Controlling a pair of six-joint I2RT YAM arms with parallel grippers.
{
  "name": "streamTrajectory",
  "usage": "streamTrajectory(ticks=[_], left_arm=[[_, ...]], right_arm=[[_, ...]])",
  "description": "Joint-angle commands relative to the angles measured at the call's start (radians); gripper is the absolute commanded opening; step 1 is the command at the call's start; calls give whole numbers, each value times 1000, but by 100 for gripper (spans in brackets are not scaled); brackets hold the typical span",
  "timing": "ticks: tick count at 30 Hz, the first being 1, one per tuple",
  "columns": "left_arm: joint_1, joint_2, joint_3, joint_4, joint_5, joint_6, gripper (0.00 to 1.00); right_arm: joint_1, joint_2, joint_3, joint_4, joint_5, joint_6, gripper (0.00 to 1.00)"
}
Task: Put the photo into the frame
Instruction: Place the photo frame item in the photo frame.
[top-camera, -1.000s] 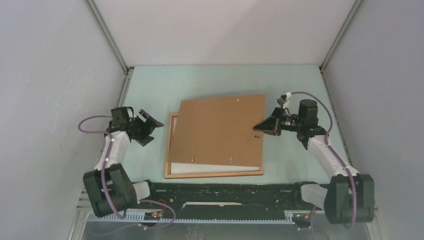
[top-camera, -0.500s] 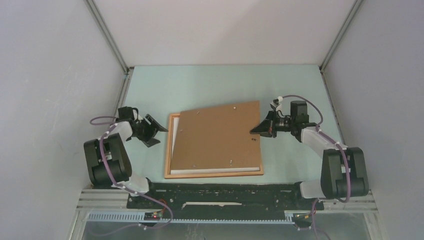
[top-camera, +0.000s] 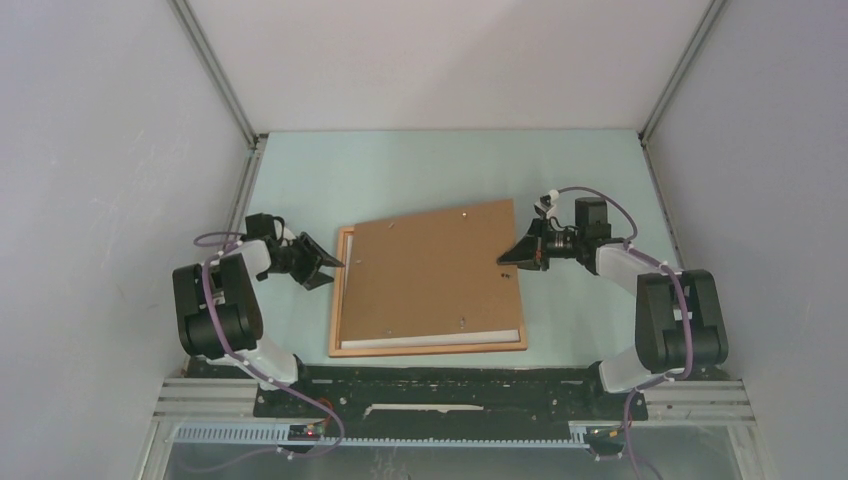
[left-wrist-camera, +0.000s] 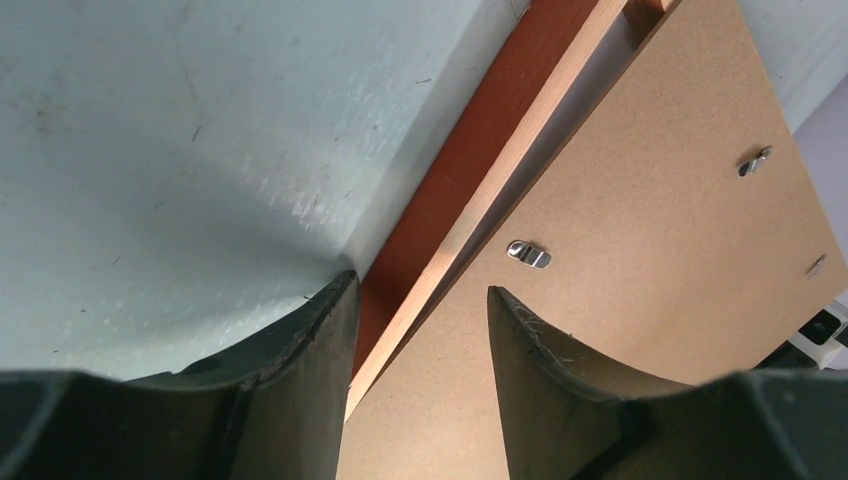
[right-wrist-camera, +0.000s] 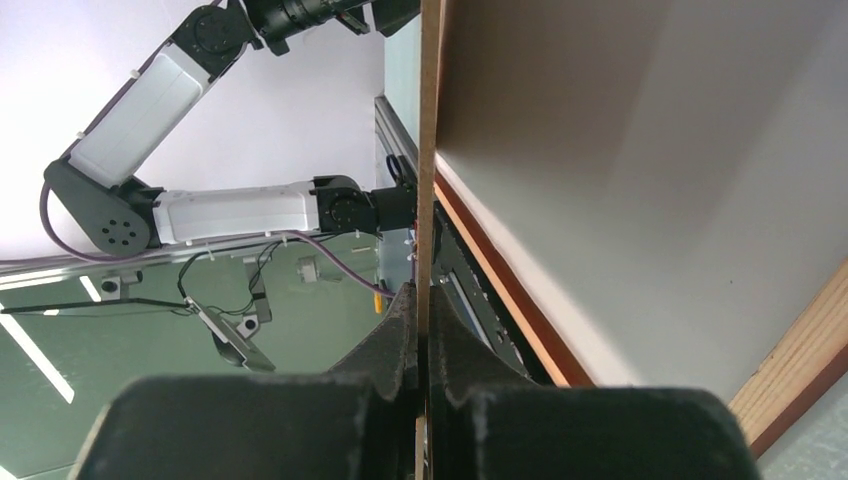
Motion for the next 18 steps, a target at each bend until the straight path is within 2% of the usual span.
streamTrajectory(ticks=[1, 10, 18], left_arm=[[-5, 0, 11, 30, 35, -2, 55], [-5, -13, 5, 36, 48, -4, 52], [-5, -28, -2, 43, 59, -7, 49]], right_arm=[[9, 3, 50, 5, -82, -30, 0], [6, -32, 60, 26, -97, 23, 0], [5, -31, 78, -49, -102, -11, 0]])
